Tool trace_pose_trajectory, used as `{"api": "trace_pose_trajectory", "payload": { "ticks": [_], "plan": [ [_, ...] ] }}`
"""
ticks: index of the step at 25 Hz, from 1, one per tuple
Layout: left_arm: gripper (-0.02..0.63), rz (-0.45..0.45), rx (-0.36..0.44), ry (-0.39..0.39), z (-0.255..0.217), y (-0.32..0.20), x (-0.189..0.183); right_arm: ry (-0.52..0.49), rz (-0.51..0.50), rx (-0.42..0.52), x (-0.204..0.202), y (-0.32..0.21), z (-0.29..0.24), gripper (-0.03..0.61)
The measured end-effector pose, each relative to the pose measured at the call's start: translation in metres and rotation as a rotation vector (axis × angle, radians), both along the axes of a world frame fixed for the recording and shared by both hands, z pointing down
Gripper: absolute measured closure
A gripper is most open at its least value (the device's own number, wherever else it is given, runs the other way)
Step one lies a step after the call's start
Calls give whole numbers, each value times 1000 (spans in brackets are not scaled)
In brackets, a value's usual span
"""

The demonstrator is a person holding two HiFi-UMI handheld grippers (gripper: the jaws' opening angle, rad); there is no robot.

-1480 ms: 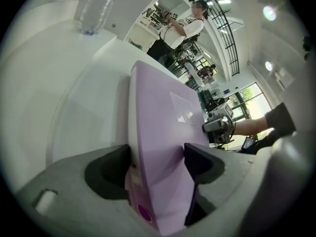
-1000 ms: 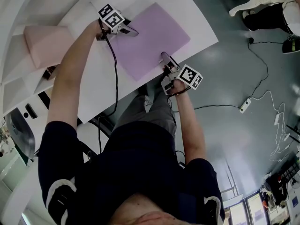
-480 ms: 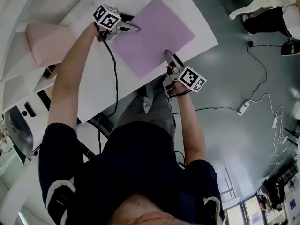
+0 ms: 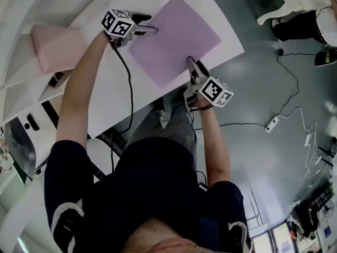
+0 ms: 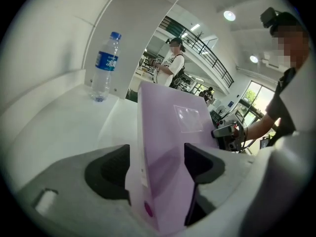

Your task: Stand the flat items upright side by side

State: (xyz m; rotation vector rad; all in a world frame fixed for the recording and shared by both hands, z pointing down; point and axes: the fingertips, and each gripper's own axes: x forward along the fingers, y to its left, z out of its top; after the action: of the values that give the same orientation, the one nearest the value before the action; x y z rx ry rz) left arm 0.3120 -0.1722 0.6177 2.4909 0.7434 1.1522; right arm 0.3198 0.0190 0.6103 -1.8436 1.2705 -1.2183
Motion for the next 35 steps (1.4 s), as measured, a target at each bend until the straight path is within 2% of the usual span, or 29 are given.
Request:
{"api": "trace_pose_trajectory", "payload": {
  "ticks": [8, 18, 25, 31, 35],
  "plan": [
    [295, -90, 79, 129, -32, -12, -1, 137, -23, -21, 7, -4, -28, 423],
    [368, -225, 138, 239, -67, -19, -16, 196, -43, -18, 8, -7, -51, 426],
    [428, -346, 183, 335, -101, -27, -35, 292, -41, -7, 9, -12, -76, 428],
    [459, -411, 261, 399, -127, -26, -50, 416, -57, -8, 8, -14, -103, 428],
    [499, -472, 318, 442, -143, -26, -64, 462, -70, 2, 6, -19, -118, 428]
  ]
}}
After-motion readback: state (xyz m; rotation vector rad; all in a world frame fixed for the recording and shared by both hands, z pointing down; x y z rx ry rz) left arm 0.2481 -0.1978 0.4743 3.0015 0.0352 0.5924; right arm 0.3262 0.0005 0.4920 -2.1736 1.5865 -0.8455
